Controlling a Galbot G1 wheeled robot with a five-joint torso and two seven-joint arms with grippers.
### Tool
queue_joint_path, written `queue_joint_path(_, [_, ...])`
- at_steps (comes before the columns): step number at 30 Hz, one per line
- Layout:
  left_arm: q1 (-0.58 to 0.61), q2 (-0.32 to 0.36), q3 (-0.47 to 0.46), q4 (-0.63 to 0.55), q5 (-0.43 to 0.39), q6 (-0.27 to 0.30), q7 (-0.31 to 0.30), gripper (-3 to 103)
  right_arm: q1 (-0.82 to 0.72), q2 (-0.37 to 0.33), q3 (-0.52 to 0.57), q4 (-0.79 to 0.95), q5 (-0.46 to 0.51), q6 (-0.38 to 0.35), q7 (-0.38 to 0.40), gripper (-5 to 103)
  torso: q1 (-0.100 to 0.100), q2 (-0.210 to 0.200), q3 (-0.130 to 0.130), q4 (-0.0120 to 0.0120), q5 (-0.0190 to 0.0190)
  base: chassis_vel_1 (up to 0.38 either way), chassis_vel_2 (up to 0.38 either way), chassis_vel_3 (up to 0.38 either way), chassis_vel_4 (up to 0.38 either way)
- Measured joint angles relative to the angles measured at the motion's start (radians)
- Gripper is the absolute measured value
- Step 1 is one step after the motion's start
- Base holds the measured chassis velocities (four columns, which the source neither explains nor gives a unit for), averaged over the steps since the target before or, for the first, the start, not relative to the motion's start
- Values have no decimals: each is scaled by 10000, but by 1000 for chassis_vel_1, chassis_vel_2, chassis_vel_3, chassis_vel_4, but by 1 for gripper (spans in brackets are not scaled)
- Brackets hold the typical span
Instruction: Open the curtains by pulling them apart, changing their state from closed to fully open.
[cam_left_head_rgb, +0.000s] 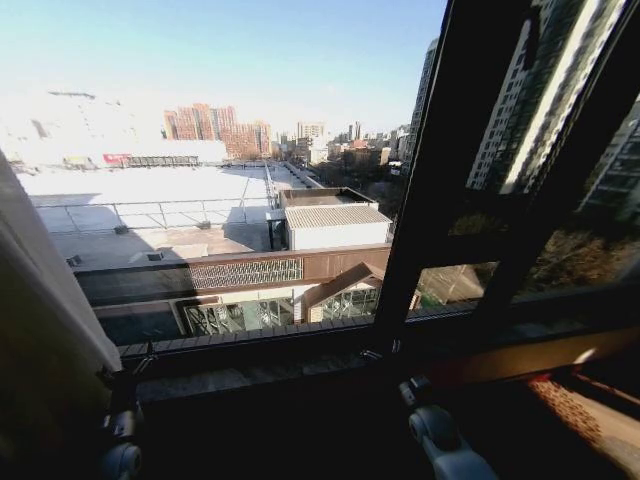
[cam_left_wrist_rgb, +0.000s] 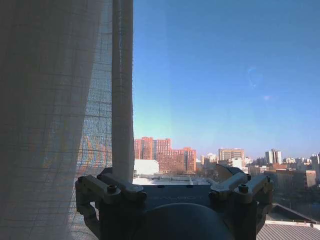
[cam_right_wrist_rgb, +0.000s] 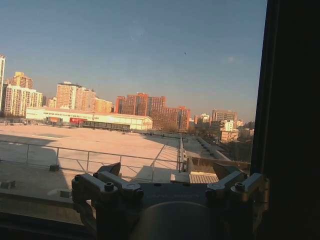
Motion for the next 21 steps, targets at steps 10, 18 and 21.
queue_joint_path(10, [474, -423, 294, -107, 926, -784, -101, 100, 0, 0, 0, 0, 0, 0, 0, 100, 0, 0, 1, 0, -2, 0, 0, 0, 0])
queue_joint_path(18, [563, -472, 225, 78, 1203, -956, -455, 100, 0, 0, 0, 0, 0, 0, 0, 100, 1, 0, 1, 0, -2, 0, 0, 0, 0])
queue_joint_path(21, [573, -450, 210, 78, 1158, -962, -466, 100, 0, 0, 0, 0, 0, 0, 0, 100, 2, 0, 1, 0, -2, 0, 0, 0, 0])
